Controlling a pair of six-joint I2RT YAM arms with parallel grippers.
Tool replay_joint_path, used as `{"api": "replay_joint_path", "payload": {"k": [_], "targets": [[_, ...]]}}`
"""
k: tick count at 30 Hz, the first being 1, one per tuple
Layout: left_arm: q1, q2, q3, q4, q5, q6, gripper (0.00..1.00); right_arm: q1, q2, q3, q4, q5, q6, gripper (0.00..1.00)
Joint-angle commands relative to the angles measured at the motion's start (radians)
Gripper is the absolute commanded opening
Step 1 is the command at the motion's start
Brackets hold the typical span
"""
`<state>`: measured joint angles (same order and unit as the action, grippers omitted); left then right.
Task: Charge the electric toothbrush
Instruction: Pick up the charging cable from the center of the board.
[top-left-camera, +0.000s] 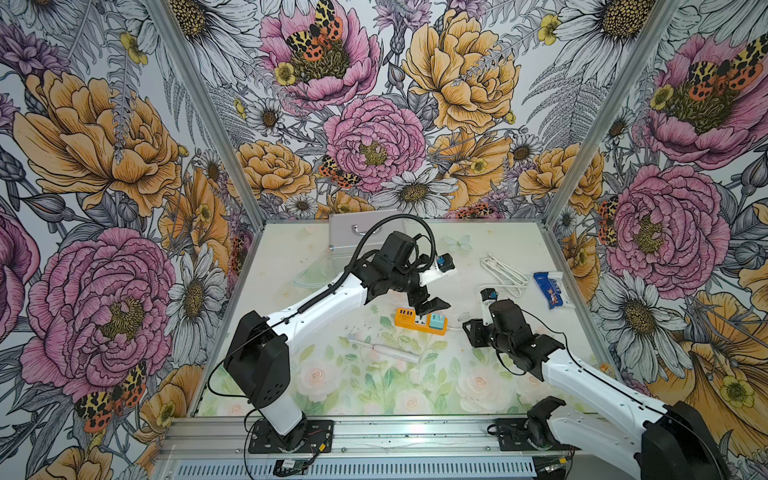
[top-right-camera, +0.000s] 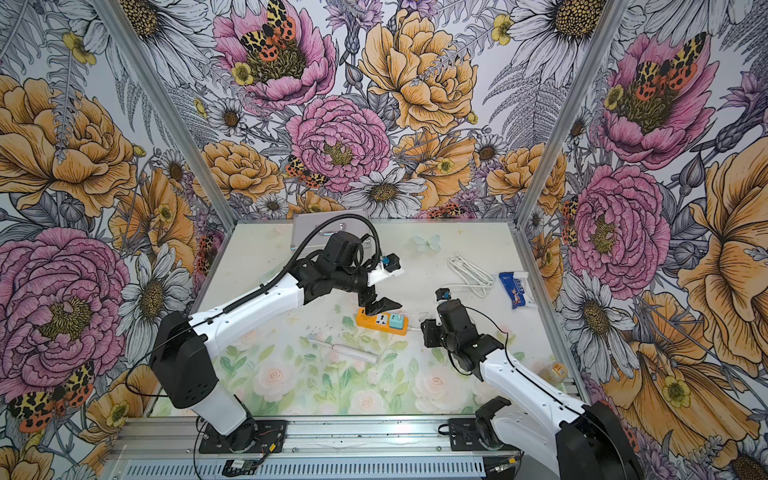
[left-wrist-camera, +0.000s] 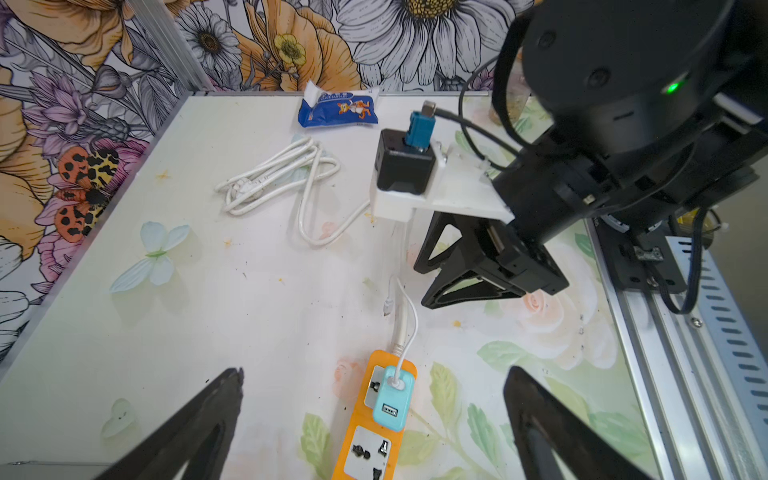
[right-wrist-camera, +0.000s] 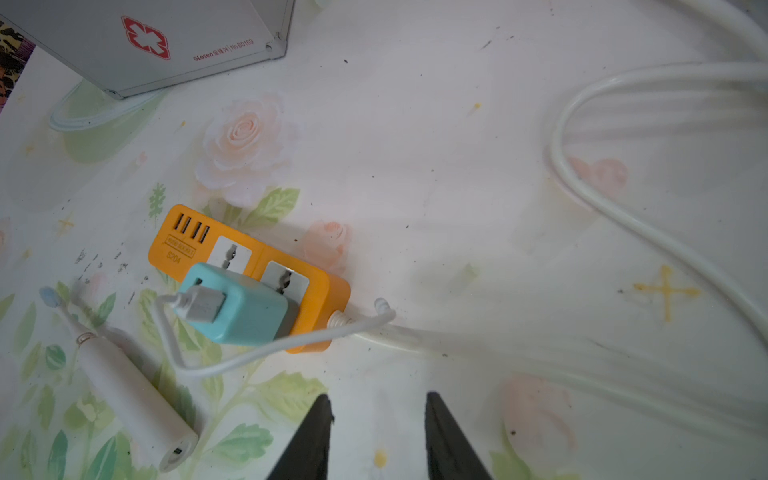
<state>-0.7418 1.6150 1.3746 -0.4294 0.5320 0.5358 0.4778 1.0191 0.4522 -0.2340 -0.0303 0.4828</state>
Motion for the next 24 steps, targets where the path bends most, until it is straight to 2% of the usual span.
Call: {"api": "replay_joint_path", "payload": {"k": [1,7,17,24], "targets": [[-0.003,-0.071,-0.065,0.175,-0.024,-0.105,0.98,0.005,0.005,-0.007,0.082,0.057,0.028,0.39],[-0.001,-0.150,-0.163,0.298,-0.040,-0.161,0.99,0.007,0.072,-0.061,0.234,0.046,0.087,0.39],[-0.001,-0.176,-0.196,0.305,-0.036,-0.167,0.99,0.013,0.144,-0.102,0.400,0.078,0.092,0.39],[-0.001,-0.182,-0.201,0.309,-0.035,-0.169,0.99,0.013,0.211,-0.082,0.433,0.066,0.074,0.37]]}}
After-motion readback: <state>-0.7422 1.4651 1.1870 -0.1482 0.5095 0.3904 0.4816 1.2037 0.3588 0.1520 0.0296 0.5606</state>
